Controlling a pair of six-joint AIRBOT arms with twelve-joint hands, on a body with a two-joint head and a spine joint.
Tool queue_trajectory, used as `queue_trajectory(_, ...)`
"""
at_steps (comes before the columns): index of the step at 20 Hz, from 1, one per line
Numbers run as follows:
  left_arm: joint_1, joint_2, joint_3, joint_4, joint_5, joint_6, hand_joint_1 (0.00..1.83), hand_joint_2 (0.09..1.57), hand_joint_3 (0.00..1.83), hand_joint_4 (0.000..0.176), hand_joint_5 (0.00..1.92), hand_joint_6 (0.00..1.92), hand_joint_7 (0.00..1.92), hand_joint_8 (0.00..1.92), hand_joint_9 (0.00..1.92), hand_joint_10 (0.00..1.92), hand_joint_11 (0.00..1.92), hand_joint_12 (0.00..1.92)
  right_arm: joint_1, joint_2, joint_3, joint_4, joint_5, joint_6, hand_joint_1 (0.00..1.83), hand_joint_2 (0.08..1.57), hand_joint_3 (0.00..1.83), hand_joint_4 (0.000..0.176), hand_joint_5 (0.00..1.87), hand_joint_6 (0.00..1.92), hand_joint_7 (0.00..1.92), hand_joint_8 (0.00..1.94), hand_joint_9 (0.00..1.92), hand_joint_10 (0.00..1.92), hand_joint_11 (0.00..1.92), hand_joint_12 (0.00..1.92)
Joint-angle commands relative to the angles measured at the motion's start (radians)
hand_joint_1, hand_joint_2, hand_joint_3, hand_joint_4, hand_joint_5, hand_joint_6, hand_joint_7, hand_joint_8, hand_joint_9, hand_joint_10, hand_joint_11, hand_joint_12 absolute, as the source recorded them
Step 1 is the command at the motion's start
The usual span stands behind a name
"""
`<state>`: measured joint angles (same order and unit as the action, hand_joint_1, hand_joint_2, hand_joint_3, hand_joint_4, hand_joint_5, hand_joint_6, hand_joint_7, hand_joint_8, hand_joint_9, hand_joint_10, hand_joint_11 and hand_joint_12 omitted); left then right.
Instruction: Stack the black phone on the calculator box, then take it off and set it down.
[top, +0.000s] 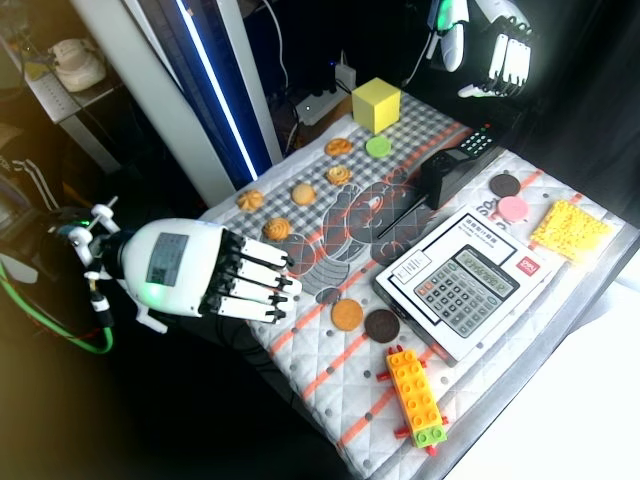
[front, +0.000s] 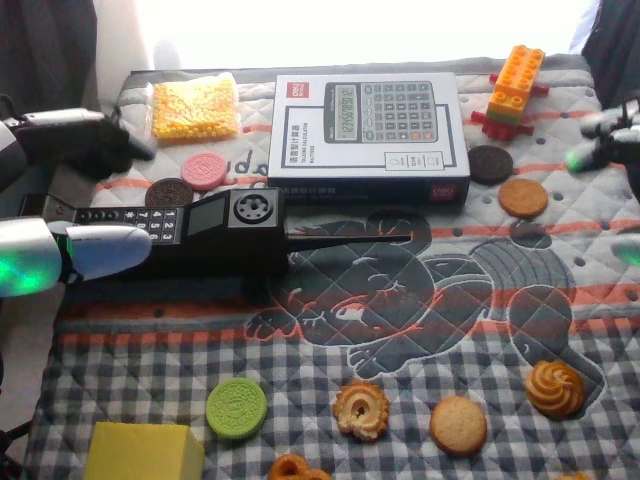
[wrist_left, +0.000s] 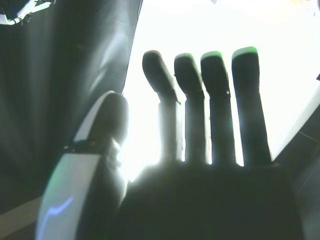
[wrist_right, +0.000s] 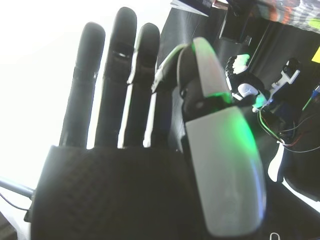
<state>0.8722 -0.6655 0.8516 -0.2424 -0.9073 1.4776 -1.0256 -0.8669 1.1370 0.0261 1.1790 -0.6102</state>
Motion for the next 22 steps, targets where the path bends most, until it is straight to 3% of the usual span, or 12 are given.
queue_trajectory(1,-0.013,0.007,0.004,-0.008,-0.122,-0.008,0.59,1.05,0.00,0.084,0.26,0.00,0.30,0.00,0.27,0.01,0.00,0.60,0.005,0.005,0.004,0.027,0.118,-0.001,0.48,1.27,0.00,0.039,0.43,0.00,0.33,0.00,0.33,0.00,0.23,0.42)
queue_trajectory(2,-0.014,0.007,0.005,-0.008,-0.123,-0.008,0.59,1.03,0.00,0.103,0.21,0.00,0.27,0.01,0.24,0.01,0.00,0.45,0.004,0.005,0.003,0.027,0.118,-0.001,0.48,1.28,0.00,0.035,0.44,0.00,0.33,0.00,0.32,0.00,0.23,0.40)
queue_trajectory(3,-0.016,0.007,0.007,-0.008,-0.122,-0.008,0.62,0.97,0.00,0.157,0.17,0.00,0.19,0.01,0.19,0.01,0.00,0.21,0.003,0.005,0.003,0.027,0.118,-0.001,0.48,1.28,0.00,0.021,0.44,0.00,0.34,0.01,0.32,0.00,0.23,0.39)
queue_trajectory(4,-0.028,0.007,0.010,-0.007,-0.120,0.001,0.61,0.94,0.00,0.175,0.11,0.00,0.08,0.00,0.10,0.00,0.00,0.01,0.002,0.005,0.003,0.027,0.118,-0.001,0.47,1.28,0.00,0.025,0.45,0.00,0.35,0.00,0.32,0.00,0.25,0.32)
queue_trajectory(8,-0.092,-0.001,0.006,-0.010,-0.079,0.106,0.64,0.90,0.00,0.176,0.08,0.00,0.11,0.01,0.14,0.02,0.06,0.03,0.001,0.005,0.003,0.027,0.118,-0.001,0.48,1.27,0.00,0.035,0.44,0.00,0.34,0.00,0.29,0.00,0.24,0.30)
queue_trajectory(10,-0.128,-0.018,0.008,-0.022,-0.023,0.196,0.66,0.91,0.00,0.174,0.10,0.00,0.21,0.01,0.26,0.01,0.00,0.71,0.000,0.005,0.003,0.027,0.118,-0.001,0.48,1.27,0.00,0.036,0.44,0.00,0.34,0.00,0.29,0.00,0.25,0.30)
queue_trajectory(11,-0.147,-0.034,0.009,-0.046,0.020,0.280,0.70,0.91,0.00,0.176,0.10,0.00,0.23,0.01,0.30,0.01,0.00,0.78,0.000,0.005,0.002,0.027,0.118,-0.001,0.47,1.26,0.00,0.036,0.45,0.00,0.35,0.01,0.32,0.01,0.28,0.32)
queue_trajectory(12,-0.153,-0.044,0.010,-0.059,0.038,0.330,0.71,0.90,0.00,0.176,0.11,0.00,0.25,0.01,0.31,0.01,0.00,0.76,0.000,0.005,0.002,0.027,0.118,-0.001,0.44,1.26,0.00,0.049,0.44,0.00,0.35,0.00,0.31,0.01,0.27,0.32)
queue_trajectory(15,-0.185,-0.076,0.030,-0.097,0.107,0.429,0.74,0.88,0.00,0.129,0.21,0.01,0.37,0.01,0.42,0.02,0.00,0.87,-0.004,0.005,0.002,0.027,0.118,-0.001,0.48,1.26,0.00,0.065,0.44,0.00,0.35,0.00,0.30,0.00,0.28,0.33)
queue_trajectory(18,-0.240,-0.129,0.066,-0.143,0.186,0.569,0.71,0.89,0.00,0.085,0.29,0.00,0.37,0.00,0.47,0.01,0.02,0.80,-0.007,0.005,0.001,0.028,0.118,-0.001,0.43,1.27,0.00,0.049,0.45,0.00,0.36,0.00,0.29,0.00,0.23,0.32)
queue_trajectory(20,-0.259,-0.149,0.081,-0.167,0.214,0.623,0.71,0.89,0.00,0.095,0.30,0.00,0.33,0.00,0.49,0.00,0.03,0.74,-0.007,0.005,0.001,0.027,0.118,-0.001,0.43,1.27,0.00,0.065,0.44,0.00,0.35,0.00,0.26,0.00,0.19,0.29)
queue_trajectory(22,-0.269,-0.169,0.108,-0.183,0.248,0.626,0.67,0.90,0.01,0.116,0.29,0.00,0.32,0.00,0.49,0.00,0.03,0.73,-0.007,0.005,0.001,0.027,0.118,-0.001,0.44,1.27,0.00,0.055,0.44,0.00,0.35,0.00,0.28,0.01,0.23,0.30)
